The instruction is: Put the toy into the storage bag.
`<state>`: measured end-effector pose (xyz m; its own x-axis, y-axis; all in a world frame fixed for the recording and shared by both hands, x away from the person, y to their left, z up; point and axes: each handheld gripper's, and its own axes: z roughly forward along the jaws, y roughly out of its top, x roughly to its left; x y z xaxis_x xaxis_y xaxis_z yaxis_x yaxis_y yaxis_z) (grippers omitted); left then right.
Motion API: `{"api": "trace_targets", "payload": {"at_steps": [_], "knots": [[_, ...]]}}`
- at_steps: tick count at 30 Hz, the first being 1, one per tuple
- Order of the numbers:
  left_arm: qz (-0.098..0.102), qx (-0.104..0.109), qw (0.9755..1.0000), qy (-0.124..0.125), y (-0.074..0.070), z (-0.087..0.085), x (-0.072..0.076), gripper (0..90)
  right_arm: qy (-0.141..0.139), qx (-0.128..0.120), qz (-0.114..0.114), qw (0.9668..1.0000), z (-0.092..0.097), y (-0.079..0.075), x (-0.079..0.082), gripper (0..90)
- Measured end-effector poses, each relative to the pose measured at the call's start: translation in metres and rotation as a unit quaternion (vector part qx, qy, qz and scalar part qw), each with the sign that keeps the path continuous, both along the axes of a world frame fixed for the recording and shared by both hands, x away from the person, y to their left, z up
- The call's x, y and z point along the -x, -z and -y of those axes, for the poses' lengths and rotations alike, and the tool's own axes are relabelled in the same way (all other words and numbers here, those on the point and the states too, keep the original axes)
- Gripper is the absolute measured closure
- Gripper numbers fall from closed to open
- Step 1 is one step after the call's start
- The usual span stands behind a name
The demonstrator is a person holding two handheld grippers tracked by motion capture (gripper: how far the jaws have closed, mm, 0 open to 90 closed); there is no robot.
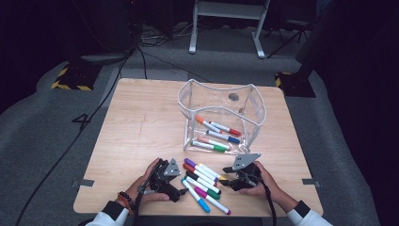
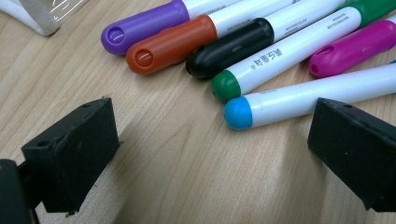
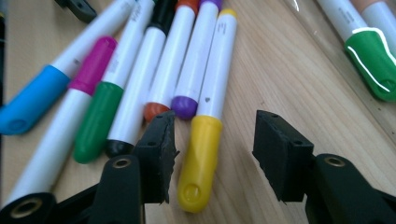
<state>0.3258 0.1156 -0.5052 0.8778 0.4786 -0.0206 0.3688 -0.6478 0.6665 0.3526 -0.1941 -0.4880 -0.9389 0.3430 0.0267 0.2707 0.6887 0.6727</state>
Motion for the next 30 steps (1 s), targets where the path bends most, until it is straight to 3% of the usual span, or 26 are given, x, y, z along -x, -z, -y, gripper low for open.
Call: {"api": "trace_targets", "payload": {"at_steps": [5,10,12,20,30], "knots": [[0.000,0.000,1.0000,-0.001,0.000,0.000,0.000,2.0,-0.003,0.003,0.015,0.9999,0.002,0.004,-0.002,55.5],[0.000,0.000,1.0000,-0.001,0.000,0.000,0.000,2.0,0.021,-0.003,0.016,0.9996,0.011,0.004,-0.009,71.4],[0.000,0.000,1.0000,-0.001,0.000,0.000,0.000,2.0,0.017,-0.002,0.018,0.9997,0.013,0.004,-0.011,74.9],[0.000,0.000,1.0000,-0.001,0.000,0.000,0.000,2.0,0.005,0.008,0.027,0.9996,0.015,0.000,-0.011,75.5],[0.000,0.000,1.0000,0.001,0.000,0.000,0.000,2.0,-0.017,-0.002,0.070,0.9974,0.020,-0.031,-0.002,75.5]]}}
